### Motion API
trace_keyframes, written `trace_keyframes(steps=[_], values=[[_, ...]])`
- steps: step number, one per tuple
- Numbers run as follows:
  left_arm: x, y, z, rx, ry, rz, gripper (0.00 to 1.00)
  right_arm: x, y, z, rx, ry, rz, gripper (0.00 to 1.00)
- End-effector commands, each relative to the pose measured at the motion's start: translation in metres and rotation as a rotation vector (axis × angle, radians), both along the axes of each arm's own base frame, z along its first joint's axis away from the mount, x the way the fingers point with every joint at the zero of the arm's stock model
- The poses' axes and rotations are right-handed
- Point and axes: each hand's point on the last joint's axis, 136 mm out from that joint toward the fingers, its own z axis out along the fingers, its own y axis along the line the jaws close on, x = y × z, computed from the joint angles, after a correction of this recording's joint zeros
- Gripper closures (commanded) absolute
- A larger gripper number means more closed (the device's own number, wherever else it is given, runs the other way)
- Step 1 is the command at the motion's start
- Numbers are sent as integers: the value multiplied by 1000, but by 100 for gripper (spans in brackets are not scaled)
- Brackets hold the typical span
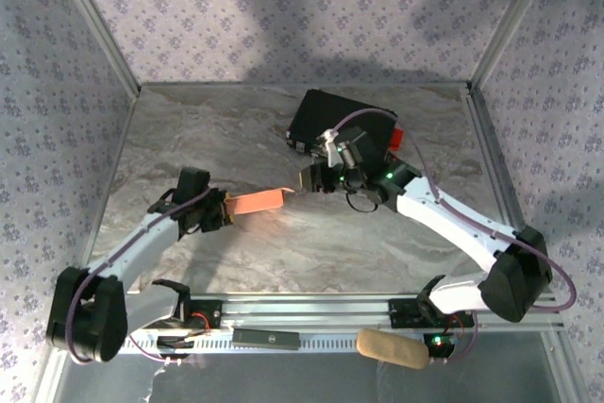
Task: Fold the paper box
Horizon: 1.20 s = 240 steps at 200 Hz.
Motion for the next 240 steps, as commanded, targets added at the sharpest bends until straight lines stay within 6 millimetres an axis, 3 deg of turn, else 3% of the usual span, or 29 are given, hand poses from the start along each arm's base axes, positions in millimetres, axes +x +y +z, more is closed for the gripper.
trace_keyframes(steps=[1,42,44,51,100,181,240], values=[[-23,12,-23,63,165,-45,78,-5,-7,-41,-311,-133,174,56],[-19,18,-25,72,191,-63,77,4,11,-51,-424,-212,266,56],[-18,19,-25,73,191,-62,77,7,16,-41,-409,-229,266,56],[-18,20,-25,73,192,-63,77,11,21,-38,-408,-234,275,56],[-12,21,-24,77,191,-83,77,13,48,-43,-428,-203,387,58],[-12,22,-30,72,211,-84,77,9,58,-52,-403,-167,432,65],[-12,22,-31,68,222,-77,77,18,62,-53,-417,-182,414,73]])
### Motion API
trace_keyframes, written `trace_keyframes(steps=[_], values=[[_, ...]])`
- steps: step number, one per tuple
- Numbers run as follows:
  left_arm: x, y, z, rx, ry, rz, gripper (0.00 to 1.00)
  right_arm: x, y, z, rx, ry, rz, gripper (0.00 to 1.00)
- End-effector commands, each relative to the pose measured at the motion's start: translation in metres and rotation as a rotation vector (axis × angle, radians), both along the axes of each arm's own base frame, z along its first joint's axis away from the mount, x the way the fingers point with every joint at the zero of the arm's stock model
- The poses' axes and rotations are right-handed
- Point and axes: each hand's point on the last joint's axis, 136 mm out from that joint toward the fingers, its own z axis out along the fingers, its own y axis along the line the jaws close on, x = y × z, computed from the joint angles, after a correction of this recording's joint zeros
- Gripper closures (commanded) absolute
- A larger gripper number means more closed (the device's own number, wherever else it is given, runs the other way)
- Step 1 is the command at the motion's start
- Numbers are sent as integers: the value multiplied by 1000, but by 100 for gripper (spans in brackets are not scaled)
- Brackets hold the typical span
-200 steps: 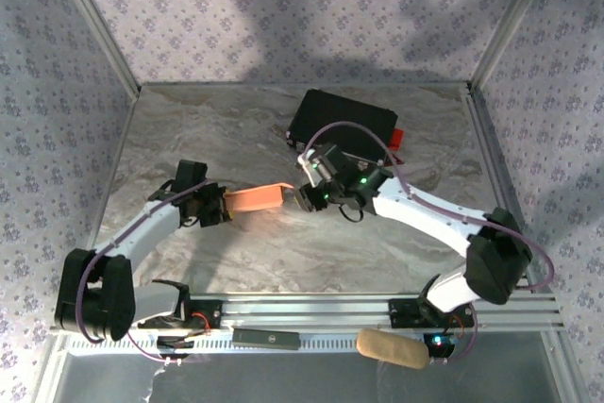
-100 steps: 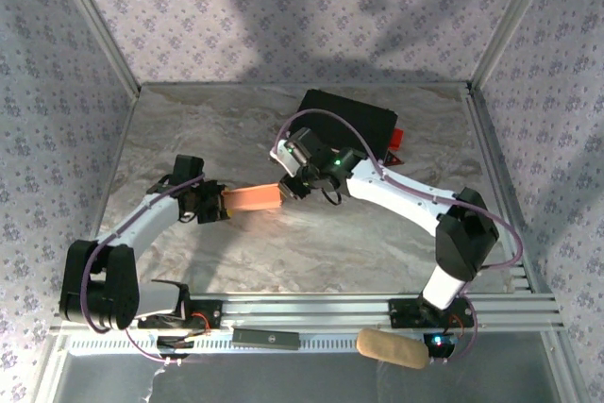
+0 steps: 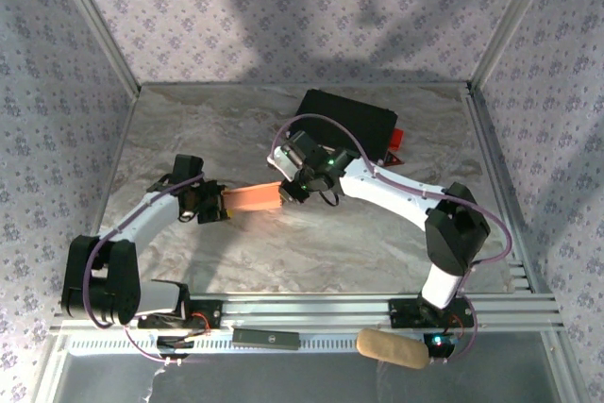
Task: Fold the paper box
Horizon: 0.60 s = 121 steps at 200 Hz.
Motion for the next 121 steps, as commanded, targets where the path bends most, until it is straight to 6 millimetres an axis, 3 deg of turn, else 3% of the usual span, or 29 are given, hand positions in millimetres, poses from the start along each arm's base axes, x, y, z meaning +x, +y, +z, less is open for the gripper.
trace_keyframes(steps=[1,52,121], values=[[-25,18,-22,106,127,1,77,3,6,8,2,-20,15,74],[-22,17,-22,96,132,4,76,2,11,7,0,-8,21,88],[-22,16,-23,89,138,1,76,2,9,7,4,-25,-25,78]])
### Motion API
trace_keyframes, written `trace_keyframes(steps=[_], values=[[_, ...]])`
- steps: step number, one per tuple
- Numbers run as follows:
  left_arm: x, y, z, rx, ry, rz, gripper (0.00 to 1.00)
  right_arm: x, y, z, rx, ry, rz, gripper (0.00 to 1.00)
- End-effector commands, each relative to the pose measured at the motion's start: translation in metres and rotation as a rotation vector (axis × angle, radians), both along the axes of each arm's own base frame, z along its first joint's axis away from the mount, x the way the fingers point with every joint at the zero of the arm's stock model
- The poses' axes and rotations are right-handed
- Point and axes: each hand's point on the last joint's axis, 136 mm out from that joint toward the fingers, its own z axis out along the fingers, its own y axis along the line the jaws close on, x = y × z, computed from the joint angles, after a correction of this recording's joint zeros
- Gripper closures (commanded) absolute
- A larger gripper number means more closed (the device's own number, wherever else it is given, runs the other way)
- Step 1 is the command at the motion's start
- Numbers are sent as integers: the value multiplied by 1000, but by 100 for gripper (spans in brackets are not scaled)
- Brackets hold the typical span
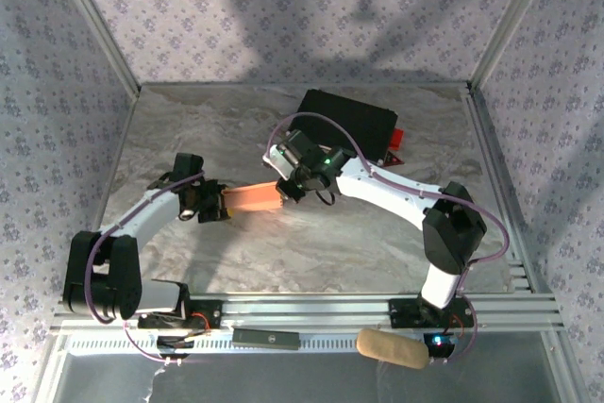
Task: Fold the paper box
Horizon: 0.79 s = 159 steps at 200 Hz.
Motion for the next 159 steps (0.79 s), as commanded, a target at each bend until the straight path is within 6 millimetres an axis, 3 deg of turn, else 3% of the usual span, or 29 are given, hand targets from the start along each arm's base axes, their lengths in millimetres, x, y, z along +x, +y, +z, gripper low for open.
trace_keyframes(steps=[1,80,113,159], values=[[-23,17,-21,102,118,5,76,1,-2,1,-6,-10,-28,79],[-22,17,-20,97,116,6,76,9,-3,-10,-44,0,-88,92],[-20,14,-22,82,111,5,69,12,-3,-4,-26,46,-195,100],[-19,11,-23,64,117,5,67,13,2,-8,6,170,-353,100]])
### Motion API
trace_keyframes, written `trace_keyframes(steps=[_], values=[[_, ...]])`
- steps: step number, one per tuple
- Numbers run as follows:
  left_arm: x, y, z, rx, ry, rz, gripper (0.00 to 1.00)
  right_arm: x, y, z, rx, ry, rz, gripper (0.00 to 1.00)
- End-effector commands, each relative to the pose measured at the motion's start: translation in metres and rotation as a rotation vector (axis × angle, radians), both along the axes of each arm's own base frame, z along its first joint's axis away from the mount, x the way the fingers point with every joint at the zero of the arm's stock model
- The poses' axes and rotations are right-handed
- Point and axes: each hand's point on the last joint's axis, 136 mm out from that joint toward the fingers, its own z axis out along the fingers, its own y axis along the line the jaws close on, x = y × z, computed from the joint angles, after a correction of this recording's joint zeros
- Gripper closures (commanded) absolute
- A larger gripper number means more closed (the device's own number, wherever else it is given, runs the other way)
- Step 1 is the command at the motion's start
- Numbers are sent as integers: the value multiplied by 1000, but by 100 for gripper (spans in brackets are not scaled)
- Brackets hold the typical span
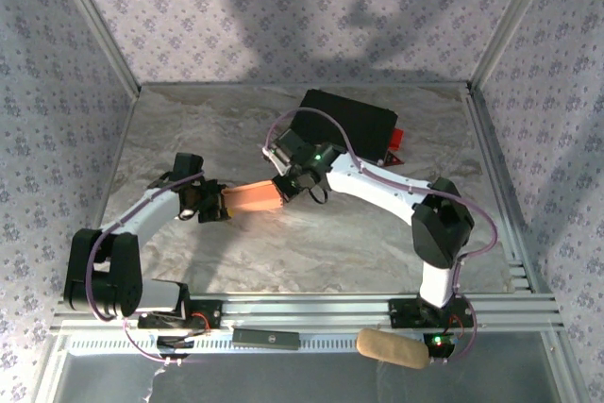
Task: Fold the paper box
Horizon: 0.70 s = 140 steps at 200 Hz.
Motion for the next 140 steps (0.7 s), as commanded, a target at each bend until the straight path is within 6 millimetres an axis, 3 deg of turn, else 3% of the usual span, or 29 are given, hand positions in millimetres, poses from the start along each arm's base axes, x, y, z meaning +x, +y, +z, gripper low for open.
trace_keyframes(steps=[1,47,140], values=[[-20,13,-21,79,106,4,67,3,2,0,26,70,-132,100],[-20,11,-23,70,113,9,67,-4,16,11,47,102,-195,100],[-20,8,-34,50,135,16,70,-14,26,6,24,105,-327,100]])
